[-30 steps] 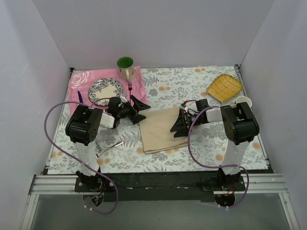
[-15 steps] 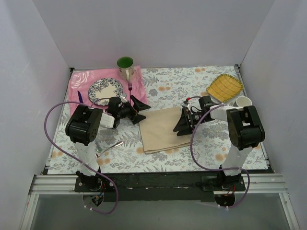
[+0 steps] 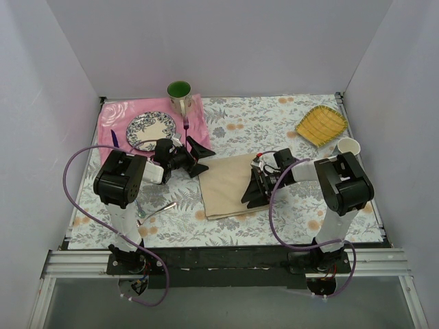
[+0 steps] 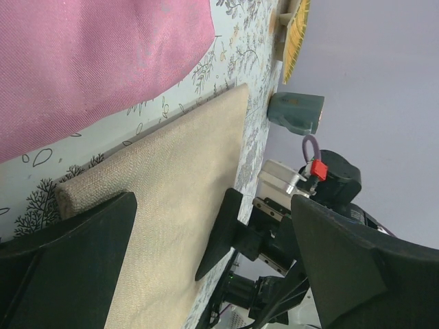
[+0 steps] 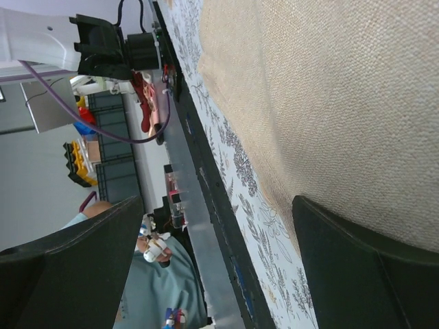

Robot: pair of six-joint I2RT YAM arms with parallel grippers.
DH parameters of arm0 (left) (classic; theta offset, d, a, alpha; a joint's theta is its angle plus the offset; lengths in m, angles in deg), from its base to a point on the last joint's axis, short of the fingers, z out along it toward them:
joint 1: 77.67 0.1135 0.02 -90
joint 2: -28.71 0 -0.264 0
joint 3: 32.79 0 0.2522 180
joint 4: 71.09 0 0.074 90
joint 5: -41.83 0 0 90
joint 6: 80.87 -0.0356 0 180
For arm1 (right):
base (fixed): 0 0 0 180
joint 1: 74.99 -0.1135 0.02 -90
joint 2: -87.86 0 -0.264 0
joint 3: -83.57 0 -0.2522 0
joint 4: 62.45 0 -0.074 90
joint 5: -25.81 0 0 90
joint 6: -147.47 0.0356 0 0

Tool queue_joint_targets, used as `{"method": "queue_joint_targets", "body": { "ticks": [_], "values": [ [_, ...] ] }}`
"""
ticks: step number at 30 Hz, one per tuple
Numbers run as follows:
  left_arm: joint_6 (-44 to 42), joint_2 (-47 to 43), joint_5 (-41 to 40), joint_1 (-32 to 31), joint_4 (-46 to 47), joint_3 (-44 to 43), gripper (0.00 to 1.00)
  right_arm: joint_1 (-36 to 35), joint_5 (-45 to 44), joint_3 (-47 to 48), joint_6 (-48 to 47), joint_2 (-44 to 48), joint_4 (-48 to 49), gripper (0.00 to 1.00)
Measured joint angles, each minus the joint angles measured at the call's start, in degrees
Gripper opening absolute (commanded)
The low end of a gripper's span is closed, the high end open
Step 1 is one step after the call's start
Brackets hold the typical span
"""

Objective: Fold the napkin into a case and place the utensils inside
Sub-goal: Smooth out the square-folded napkin at the center of the board.

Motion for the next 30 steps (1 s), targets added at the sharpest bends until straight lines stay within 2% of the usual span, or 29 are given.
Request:
{"method": "queue_joint_targets", "body": {
  "ticks": [18, 25, 30],
  "values": [
    [-0.1, 0.0, 0.1, 0.0, -0.3, -0.1, 0.98, 3.3, 3.5, 0.6, -14.3, -1.6, -10.5, 0.99],
    [-1.6, -0.7, 3.6, -0.1, -1.3, -1.4, 0.98, 2.8, 3.0, 3.5, -7.1, 2.7, -8.5, 0.99],
    [-3.4, -7.3, 5.7, -0.4, -4.9, -3.4, 0.98, 3.0, 0.2, 11.7, 4.3, 6.2, 2.5, 0.99]
  ]
}}
